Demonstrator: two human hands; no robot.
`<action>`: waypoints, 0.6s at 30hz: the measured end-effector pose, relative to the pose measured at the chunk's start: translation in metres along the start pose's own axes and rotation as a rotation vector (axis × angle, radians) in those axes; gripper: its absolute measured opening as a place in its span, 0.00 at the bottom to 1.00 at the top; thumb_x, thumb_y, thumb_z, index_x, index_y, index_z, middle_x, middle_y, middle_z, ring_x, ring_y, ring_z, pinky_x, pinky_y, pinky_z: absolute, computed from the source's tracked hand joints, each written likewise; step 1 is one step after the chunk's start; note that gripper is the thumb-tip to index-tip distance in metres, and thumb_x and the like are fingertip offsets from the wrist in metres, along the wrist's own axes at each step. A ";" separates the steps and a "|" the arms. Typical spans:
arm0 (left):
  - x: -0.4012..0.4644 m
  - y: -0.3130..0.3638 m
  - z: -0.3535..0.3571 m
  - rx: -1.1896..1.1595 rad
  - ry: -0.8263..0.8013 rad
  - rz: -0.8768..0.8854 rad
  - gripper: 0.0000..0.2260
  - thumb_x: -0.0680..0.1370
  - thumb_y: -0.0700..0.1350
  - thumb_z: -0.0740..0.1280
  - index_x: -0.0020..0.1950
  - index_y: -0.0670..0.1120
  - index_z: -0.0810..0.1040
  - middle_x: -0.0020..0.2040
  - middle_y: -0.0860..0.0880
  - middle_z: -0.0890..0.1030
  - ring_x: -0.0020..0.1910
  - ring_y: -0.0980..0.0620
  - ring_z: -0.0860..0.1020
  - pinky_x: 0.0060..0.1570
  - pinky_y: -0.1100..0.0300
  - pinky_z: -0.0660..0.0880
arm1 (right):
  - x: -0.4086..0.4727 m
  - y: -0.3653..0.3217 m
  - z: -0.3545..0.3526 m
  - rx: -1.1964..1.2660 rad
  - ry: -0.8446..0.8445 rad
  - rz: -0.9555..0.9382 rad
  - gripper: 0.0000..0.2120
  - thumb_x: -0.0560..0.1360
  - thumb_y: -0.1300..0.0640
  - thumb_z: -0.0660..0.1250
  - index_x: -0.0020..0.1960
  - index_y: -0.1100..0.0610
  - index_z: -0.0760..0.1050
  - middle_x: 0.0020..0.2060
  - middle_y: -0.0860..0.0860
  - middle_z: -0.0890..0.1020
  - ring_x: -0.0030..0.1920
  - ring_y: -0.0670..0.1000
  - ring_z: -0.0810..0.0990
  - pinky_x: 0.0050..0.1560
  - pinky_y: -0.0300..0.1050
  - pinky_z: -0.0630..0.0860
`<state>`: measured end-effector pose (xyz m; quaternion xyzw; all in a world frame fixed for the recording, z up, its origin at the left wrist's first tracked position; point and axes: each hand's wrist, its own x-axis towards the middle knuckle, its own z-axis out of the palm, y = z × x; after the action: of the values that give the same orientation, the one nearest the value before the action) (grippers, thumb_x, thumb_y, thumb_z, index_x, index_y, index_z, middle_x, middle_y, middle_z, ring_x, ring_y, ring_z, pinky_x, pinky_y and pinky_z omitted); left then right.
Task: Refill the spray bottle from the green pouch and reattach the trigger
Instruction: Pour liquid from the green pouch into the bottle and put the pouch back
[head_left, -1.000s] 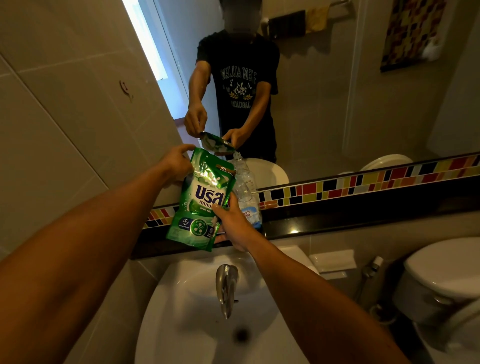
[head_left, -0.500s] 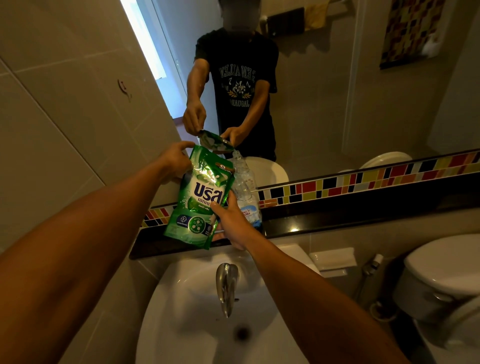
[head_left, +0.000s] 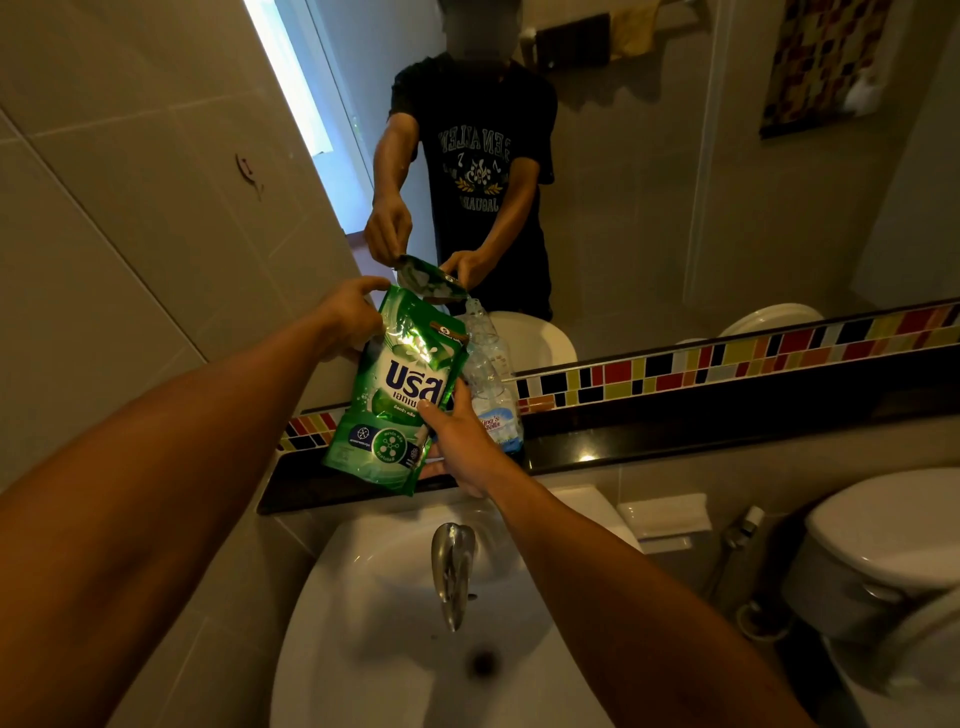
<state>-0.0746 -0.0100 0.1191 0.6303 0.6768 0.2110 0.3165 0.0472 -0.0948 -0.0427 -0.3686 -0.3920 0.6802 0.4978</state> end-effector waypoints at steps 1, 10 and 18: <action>0.000 0.000 0.000 0.002 0.000 0.001 0.33 0.77 0.28 0.64 0.76 0.54 0.64 0.62 0.37 0.75 0.56 0.36 0.79 0.33 0.49 0.79 | 0.000 0.000 0.000 0.001 -0.001 0.001 0.21 0.84 0.57 0.62 0.70 0.38 0.60 0.66 0.55 0.79 0.58 0.58 0.83 0.53 0.72 0.81; 0.001 0.000 -0.004 0.015 0.006 -0.001 0.33 0.76 0.29 0.65 0.76 0.55 0.64 0.61 0.38 0.76 0.53 0.37 0.80 0.30 0.50 0.79 | 0.000 0.000 0.003 -0.002 -0.001 0.008 0.24 0.84 0.55 0.62 0.75 0.41 0.58 0.66 0.56 0.79 0.60 0.63 0.82 0.51 0.71 0.82; 0.001 0.001 -0.006 0.017 -0.001 -0.002 0.34 0.76 0.28 0.65 0.76 0.55 0.64 0.60 0.38 0.77 0.51 0.39 0.81 0.29 0.50 0.80 | 0.000 -0.001 0.004 0.011 -0.004 -0.004 0.23 0.84 0.56 0.62 0.75 0.42 0.59 0.66 0.56 0.79 0.61 0.64 0.82 0.51 0.73 0.81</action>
<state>-0.0778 -0.0080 0.1237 0.6324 0.6790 0.2046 0.3119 0.0444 -0.0954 -0.0402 -0.3637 -0.3901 0.6821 0.5003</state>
